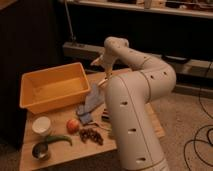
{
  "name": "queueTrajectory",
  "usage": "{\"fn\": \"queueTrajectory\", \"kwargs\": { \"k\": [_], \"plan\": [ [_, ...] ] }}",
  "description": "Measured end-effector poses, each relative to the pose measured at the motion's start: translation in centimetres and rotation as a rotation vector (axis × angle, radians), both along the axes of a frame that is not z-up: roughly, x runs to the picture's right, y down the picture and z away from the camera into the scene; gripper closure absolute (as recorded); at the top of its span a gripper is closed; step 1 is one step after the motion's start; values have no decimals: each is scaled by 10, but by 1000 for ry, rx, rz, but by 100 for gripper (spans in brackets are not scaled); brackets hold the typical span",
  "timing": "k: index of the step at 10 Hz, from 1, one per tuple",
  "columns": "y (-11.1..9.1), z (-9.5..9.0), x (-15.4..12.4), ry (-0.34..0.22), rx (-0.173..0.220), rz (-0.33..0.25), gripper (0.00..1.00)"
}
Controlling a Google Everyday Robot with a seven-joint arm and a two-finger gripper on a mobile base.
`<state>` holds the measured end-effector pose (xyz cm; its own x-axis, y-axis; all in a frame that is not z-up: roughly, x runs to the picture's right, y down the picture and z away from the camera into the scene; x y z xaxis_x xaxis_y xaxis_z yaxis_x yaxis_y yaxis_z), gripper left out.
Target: Place brush in tray
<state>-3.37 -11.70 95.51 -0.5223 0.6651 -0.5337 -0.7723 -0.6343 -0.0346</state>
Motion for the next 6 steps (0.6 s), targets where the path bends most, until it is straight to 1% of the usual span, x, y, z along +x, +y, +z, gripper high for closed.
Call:
{"fn": "queueTrajectory", "kwargs": {
  "k": [2,3,6],
  "plan": [
    [18,18,-5,-1,-47,-10,20],
    [24,24,-7,-5,-64,-8,20],
    [34,38,-9,-16,-109,6,20]
  ]
}}
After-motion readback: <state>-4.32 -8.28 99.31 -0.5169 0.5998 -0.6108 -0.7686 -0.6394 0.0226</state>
